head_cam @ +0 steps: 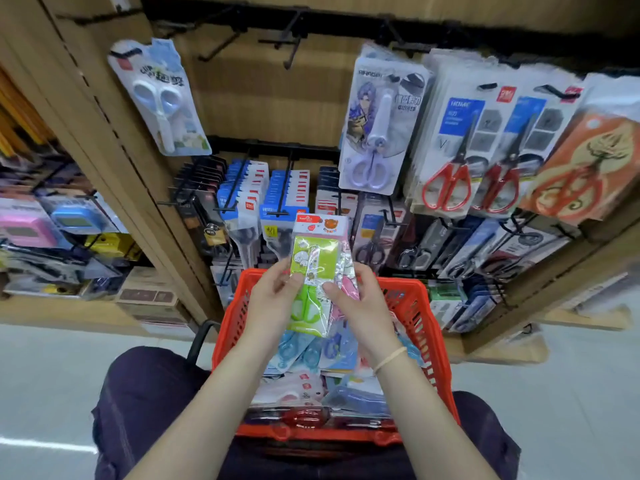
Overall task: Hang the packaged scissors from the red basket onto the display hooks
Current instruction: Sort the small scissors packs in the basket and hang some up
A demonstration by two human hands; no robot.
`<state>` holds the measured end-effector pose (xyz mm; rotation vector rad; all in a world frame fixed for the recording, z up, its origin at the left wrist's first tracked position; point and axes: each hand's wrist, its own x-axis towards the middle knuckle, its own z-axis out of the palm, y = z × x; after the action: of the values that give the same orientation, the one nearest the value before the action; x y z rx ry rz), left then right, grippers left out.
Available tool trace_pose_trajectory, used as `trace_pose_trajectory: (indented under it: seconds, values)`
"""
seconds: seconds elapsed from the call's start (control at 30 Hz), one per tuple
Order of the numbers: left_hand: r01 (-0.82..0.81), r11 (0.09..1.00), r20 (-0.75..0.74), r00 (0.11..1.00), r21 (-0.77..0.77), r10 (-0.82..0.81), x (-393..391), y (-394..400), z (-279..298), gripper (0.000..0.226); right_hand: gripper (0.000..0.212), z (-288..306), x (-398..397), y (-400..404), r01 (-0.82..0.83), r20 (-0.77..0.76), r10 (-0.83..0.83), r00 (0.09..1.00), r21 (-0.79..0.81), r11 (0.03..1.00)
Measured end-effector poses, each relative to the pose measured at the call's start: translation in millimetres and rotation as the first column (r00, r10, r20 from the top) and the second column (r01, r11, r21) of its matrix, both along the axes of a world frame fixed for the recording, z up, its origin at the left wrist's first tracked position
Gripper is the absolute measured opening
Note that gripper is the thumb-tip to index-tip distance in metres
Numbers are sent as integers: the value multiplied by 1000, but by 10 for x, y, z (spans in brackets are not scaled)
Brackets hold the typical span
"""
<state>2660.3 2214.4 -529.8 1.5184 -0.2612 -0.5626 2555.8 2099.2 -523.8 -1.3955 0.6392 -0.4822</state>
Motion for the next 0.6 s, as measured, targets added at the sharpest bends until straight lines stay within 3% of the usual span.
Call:
trace_pose_trajectory:
  seconds: [0.1,0.2,0.27,0.33,0.43,0.47,0.57,0.6]
  values:
    - [-55,998,32,998,0,55,9,-86,187,15,39,161,-4,-91,54,54,-54,997,14,998]
    - [-37,999,80,996,-1,37,17,-183,386,7,58,337,-6,-173,84,66,-84,994,5,996]
    - [-8,1000,67,998,-19,9,40,-242,553,20,60,435,-10,-243,105,94,-106,990,21,994]
    - [37,999,57,998,-35,-34,90,-291,677,31,57,524,-2,-319,100,97,-105,990,54,994]
    - [78,994,81,994,-73,-73,113,-369,821,19,36,636,18,-385,71,156,-92,983,134,988]
    - [69,995,100,993,-78,-61,114,-388,867,18,44,689,24,-385,78,162,-102,982,148,986]
    - [33,996,179,984,-88,-16,83,-437,1022,13,92,777,53,-415,86,200,-126,972,200,976]
    - [18,996,194,981,-87,-1,71,-447,1068,12,94,807,47,-439,74,214,-119,970,208,975]
